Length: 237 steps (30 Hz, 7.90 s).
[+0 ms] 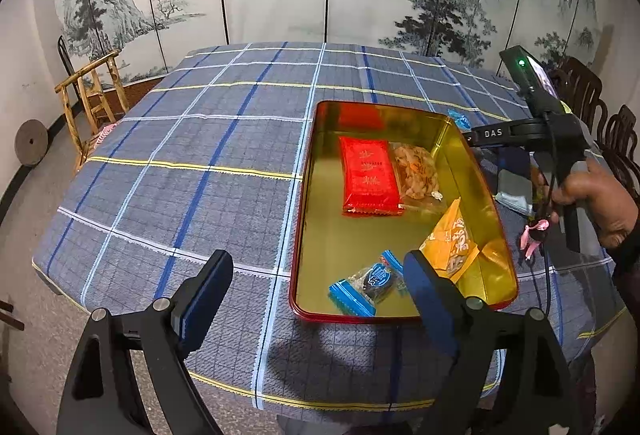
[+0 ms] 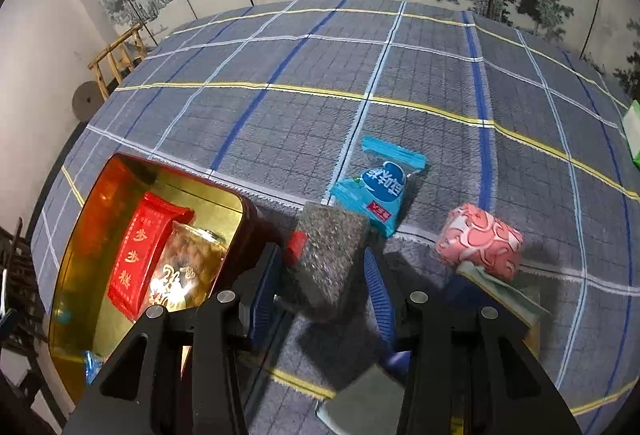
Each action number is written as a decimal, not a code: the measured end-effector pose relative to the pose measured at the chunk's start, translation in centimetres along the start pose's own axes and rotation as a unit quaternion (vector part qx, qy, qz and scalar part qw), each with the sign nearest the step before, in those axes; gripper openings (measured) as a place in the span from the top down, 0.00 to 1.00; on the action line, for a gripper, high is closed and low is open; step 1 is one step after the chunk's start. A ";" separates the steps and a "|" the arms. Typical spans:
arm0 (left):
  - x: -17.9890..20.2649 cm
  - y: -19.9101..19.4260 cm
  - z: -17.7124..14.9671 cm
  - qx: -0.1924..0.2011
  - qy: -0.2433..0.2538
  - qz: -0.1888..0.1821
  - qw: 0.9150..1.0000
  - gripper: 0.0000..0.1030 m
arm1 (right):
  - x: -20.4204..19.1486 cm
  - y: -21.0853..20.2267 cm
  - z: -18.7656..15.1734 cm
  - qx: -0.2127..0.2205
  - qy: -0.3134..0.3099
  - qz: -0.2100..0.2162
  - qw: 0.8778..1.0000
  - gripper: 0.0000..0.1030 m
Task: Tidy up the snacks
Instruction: 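Grasp the grey sponge cake with the right gripper and lift it, then grasp a blue candy packet with the left gripper while the right gripper holds the sponge cake, then lower the blue candy packet into the gold tin and open the left gripper, then lower the grey sponge cake into the gold tin and open the right gripper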
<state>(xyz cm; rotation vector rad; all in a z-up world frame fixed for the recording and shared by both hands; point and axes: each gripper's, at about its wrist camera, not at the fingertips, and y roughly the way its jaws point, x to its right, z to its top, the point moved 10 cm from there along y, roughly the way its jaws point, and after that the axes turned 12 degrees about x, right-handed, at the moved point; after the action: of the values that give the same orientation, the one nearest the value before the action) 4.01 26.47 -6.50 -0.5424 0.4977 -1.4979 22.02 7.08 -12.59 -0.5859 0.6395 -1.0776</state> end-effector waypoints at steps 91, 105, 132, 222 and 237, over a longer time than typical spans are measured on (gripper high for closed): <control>15.1 0.3 4.7 0.006 0.102 -0.071 0.992 0.78 | 24.0 -13.1 -10.5 0.113 0.084 -0.140 0.980 0.65; 10.1 1.7 2.5 -0.006 0.077 -0.033 0.996 0.78 | 24.0 -13.1 -10.5 0.106 0.069 -0.158 0.979 0.65; 5.3 4.7 1.5 -0.030 0.047 -0.001 0.998 0.78 | 22.0 -17.0 -9.6 0.141 0.092 -0.133 0.977 0.65; -2.0 2.3 0.5 0.000 0.021 0.037 0.999 0.38 | -15.5 -4.3 -6.4 0.019 -0.072 0.122 0.990 0.65; -3.0 2.6 -0.1 -0.008 0.009 0.039 0.999 0.37 | -16.1 -3.7 -7.1 0.006 -0.072 0.122 0.990 0.65</control>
<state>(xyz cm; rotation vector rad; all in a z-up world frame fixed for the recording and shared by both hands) 6.00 29.42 -8.24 -0.5171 0.5392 -1.4262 9.32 19.72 -11.76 -0.5536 0.5627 -0.8024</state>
